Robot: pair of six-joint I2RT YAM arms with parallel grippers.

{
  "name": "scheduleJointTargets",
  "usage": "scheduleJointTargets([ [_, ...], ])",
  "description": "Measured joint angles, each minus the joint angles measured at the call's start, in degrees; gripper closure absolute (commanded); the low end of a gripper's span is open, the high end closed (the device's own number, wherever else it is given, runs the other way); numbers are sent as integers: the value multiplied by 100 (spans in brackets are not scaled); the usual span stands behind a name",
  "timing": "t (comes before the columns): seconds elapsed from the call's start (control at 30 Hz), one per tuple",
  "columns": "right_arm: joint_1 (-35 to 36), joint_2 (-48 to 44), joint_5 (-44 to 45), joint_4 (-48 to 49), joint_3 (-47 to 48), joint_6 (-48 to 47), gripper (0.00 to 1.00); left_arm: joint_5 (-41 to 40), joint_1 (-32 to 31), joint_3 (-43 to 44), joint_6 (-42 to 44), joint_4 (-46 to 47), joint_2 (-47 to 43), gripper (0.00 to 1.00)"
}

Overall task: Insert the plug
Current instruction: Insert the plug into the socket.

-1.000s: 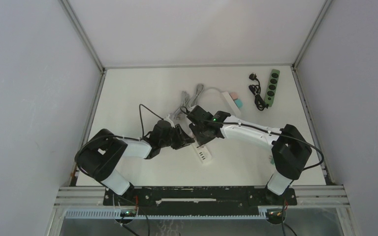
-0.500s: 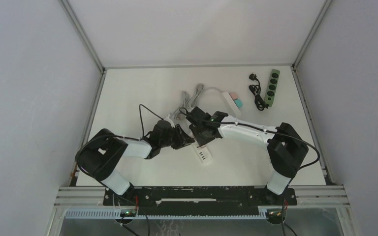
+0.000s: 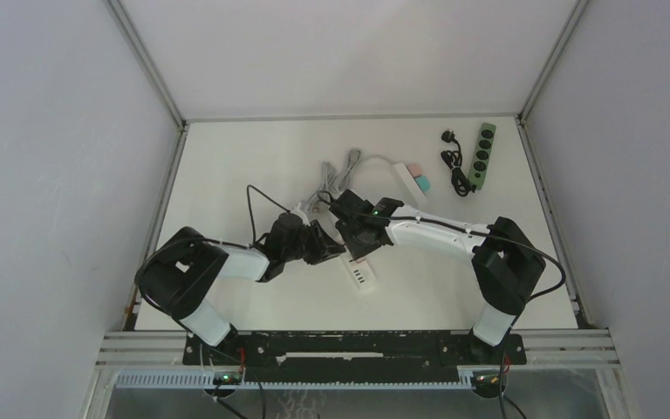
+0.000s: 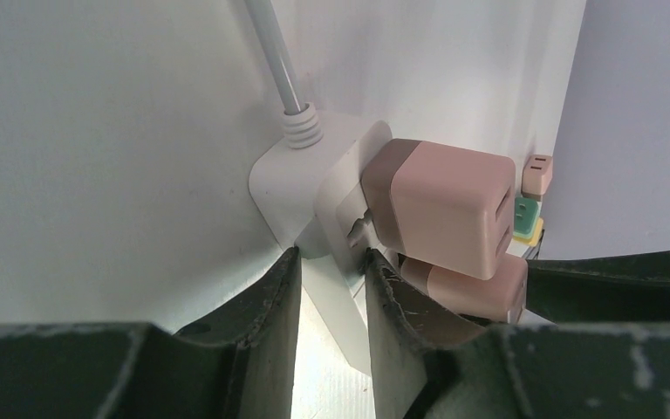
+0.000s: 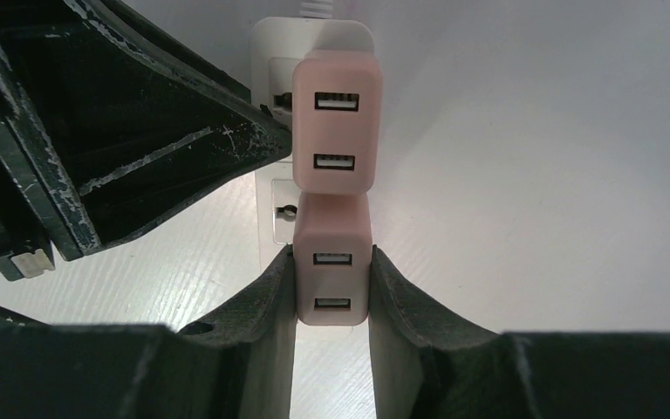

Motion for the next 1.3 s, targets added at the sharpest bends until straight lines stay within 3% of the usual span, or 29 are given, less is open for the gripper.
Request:
scheduleJointTargets([
  [1.3,260,7,450,144,-107,240,100,39,11,-9,-61,68,26,67],
])
